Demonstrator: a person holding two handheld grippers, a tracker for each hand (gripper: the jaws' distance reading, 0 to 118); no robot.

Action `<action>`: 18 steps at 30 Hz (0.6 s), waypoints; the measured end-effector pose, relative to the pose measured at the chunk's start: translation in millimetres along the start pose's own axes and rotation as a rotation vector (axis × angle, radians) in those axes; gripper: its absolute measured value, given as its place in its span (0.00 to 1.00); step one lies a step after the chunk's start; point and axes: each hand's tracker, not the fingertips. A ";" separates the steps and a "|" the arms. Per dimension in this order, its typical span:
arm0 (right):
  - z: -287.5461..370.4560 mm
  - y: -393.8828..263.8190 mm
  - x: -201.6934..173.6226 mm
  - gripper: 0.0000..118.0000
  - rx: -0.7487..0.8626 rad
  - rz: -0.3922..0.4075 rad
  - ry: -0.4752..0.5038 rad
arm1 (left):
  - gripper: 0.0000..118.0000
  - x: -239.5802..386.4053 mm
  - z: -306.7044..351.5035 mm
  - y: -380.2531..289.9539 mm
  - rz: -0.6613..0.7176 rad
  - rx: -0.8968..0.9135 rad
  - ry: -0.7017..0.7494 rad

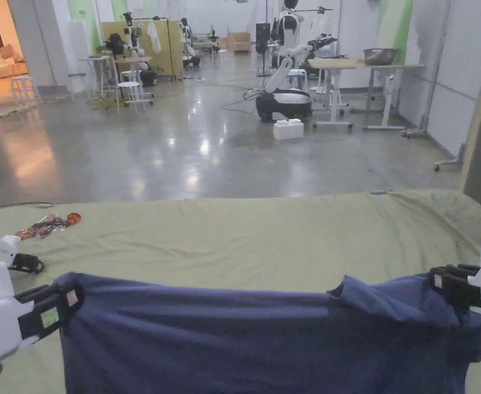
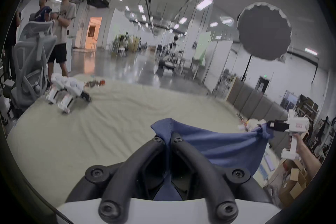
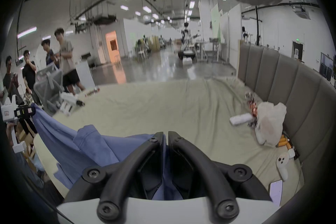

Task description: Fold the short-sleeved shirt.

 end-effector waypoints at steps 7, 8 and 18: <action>44.1 58.0 -29.9 0.03 0.154 0.008 0.020 | 0.01 34.0 50.1 59.9 -0.122 0.178 0.015; 48.6 65.3 -33.6 0.03 0.174 0.018 0.030 | 0.01 34.6 50.6 66.3 -0.117 0.179 0.021; 80.8 159.1 -55.5 0.03 0.354 0.040 0.004 | 0.01 54.5 82.1 139.6 -0.159 0.331 0.017</action>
